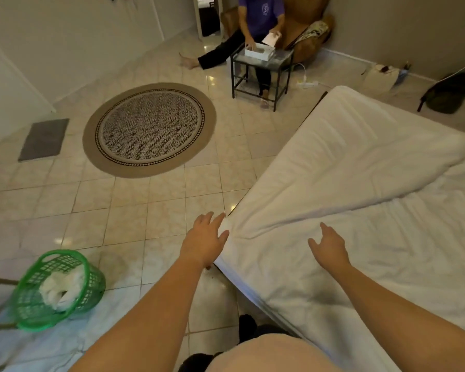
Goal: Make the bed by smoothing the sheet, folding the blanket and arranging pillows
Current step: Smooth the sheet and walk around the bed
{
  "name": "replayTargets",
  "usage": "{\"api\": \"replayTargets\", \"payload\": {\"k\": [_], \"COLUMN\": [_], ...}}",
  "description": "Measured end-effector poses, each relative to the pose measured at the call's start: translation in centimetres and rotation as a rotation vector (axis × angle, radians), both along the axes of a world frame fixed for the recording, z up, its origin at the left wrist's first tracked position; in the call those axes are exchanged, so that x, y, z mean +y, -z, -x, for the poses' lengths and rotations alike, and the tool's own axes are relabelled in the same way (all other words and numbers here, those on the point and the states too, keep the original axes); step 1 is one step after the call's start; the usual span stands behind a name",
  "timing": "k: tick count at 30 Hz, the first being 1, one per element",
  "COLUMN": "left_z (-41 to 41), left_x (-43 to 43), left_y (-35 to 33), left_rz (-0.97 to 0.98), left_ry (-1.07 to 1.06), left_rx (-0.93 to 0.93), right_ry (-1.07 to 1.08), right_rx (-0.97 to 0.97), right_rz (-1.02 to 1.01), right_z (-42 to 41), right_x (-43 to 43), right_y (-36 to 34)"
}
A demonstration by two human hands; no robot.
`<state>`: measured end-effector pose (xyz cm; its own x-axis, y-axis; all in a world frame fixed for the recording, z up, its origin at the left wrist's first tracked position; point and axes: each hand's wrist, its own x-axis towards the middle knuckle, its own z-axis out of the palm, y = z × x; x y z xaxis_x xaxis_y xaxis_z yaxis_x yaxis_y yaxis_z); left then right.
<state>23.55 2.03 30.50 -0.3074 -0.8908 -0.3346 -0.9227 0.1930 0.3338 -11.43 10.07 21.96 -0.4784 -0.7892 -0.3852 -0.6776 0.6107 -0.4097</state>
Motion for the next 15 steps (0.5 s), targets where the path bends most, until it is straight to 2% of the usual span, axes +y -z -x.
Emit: {"api": "replayTargets", "payload": {"k": [8,15], "left_z": [-3.3,-7.3], "left_x": [-15.9,-29.8], "left_y": [0.9,0.5], "left_rz": [0.038,0.073], "left_ry": [0.173,0.429], "left_rx": [0.029,0.012], "right_ry": [0.173,0.379], "right_rx": [-0.001,0.020], "right_rz": [0.082,0.086], "right_z": [-6.5,-14.5], "right_x": [-10.7,-19.4], "right_y": [-0.6,-0.7]}}
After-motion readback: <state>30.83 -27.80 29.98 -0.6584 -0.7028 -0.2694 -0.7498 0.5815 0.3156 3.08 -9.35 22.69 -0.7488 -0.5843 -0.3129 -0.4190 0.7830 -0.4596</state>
